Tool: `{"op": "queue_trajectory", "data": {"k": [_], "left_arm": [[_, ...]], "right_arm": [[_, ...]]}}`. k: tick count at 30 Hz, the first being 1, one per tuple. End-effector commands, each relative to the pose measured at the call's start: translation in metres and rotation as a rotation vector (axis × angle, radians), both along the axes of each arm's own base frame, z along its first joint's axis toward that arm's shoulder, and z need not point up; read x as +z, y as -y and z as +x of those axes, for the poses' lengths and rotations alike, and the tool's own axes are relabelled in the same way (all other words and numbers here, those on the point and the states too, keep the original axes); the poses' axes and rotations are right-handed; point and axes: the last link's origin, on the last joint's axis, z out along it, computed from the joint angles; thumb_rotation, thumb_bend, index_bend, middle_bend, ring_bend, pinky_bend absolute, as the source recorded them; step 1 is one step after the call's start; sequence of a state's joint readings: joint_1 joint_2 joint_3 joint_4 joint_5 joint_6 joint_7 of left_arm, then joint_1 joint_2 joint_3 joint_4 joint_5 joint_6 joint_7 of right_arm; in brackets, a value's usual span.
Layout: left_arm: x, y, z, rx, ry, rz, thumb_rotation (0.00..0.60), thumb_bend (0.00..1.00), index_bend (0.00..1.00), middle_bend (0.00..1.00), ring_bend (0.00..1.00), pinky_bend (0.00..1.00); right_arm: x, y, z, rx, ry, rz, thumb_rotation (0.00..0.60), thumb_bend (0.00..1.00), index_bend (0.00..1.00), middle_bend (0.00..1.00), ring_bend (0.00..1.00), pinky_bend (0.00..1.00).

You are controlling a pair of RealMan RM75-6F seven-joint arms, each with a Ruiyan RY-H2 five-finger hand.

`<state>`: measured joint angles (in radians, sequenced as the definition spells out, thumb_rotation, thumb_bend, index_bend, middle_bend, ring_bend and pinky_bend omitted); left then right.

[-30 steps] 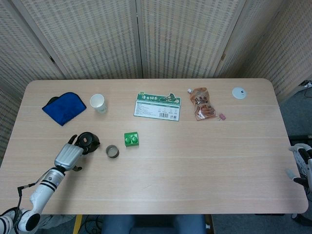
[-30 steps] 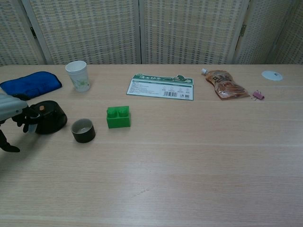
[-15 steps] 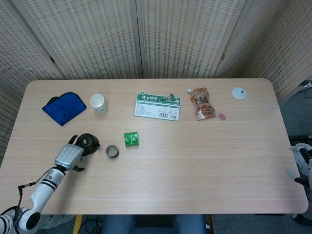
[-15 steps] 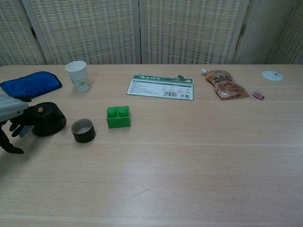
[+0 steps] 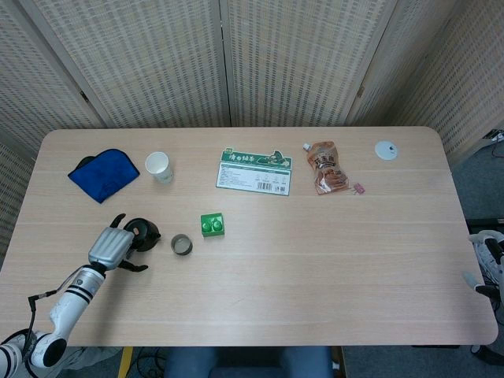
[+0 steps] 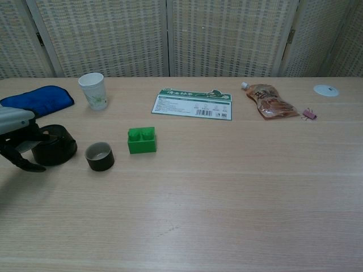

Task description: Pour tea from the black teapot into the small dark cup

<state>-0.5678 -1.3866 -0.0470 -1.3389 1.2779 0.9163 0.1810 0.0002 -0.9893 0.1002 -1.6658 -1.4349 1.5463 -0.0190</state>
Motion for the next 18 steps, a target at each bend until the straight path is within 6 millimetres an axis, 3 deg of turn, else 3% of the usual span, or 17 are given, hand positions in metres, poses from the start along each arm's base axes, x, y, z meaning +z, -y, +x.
{"op": "queue_trajectory", "data": {"k": [1, 10, 18], "left_arm": [[0.001, -0.005, 0.001, 0.027, 0.049, 0.011, 0.397, 0.04, 0.91, 0.94, 0.82, 0.00], [0.006, -0.017, 0.003, 0.084, 0.190, 0.083, 0.248, 0.04, 0.99, 1.00, 0.89, 0.00], [0.009, -0.026, 0.004, 0.099, 0.286, 0.163, 0.229, 0.04, 1.00, 1.00, 0.94, 0.00]], "right_arm": [[0.000, 0.000, 0.000, 0.001, 0.000, -0.002, 0.600, 0.11, 0.34, 0.30, 0.25, 0.30], [0.000, 0.003, -0.001, 0.001, 0.003, -0.004, 0.600, 0.10, 0.34, 0.30, 0.25, 0.27], [0.000, 0.003, -0.001, 0.003, 0.007, -0.005, 0.600, 0.10, 0.34, 0.30, 0.25, 0.26]]}}
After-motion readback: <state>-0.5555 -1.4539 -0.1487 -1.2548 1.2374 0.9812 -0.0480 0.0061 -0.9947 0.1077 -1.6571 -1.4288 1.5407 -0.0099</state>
